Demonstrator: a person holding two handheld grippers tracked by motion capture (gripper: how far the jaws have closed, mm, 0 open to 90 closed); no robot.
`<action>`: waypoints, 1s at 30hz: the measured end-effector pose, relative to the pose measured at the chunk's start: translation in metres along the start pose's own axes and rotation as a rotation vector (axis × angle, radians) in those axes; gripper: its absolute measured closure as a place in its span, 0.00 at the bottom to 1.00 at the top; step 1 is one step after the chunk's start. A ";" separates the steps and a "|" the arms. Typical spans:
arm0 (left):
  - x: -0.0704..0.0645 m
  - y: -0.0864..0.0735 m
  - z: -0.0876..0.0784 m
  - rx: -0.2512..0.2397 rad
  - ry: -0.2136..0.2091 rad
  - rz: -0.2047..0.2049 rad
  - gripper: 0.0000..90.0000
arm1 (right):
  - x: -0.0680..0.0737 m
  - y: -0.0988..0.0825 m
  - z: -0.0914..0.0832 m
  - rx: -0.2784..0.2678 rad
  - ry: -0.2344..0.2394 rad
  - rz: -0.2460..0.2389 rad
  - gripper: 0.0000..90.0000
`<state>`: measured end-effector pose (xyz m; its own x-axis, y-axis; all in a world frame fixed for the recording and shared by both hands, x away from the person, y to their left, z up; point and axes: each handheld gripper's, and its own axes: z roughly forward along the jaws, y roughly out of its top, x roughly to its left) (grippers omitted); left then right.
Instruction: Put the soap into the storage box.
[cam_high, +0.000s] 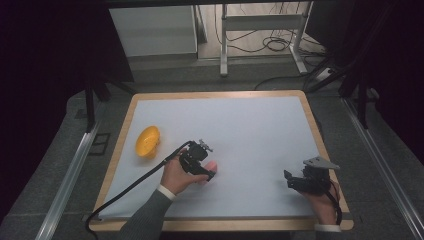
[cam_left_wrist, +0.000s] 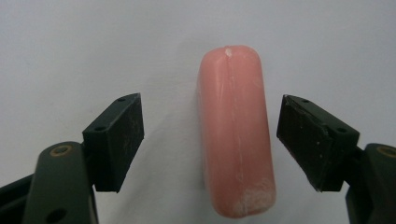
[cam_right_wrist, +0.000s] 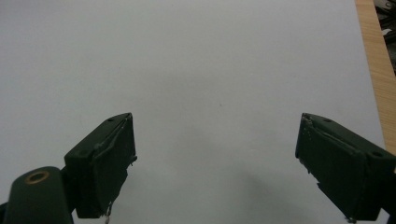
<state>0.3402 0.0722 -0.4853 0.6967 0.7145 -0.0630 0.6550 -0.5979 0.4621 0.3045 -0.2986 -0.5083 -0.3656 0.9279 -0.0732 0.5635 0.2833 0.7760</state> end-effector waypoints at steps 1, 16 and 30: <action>-0.001 0.000 0.002 -0.001 0.004 0.000 0.27 | 0.000 0.000 0.000 0.001 -0.001 -0.001 0.13; -0.005 -0.002 0.014 0.017 -0.019 0.006 0.59 | -0.001 -0.001 0.001 0.007 -0.003 -0.003 0.13; -0.006 -0.003 0.008 -0.013 -0.006 0.011 0.67 | -0.001 -0.001 0.000 0.003 -0.005 0.000 0.13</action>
<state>0.3368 0.0669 -0.4932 0.7056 0.7058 -0.0637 0.6437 -0.6007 0.4741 0.3049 -0.2998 -0.5091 -0.3623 0.9289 -0.0763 0.5656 0.2843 0.7741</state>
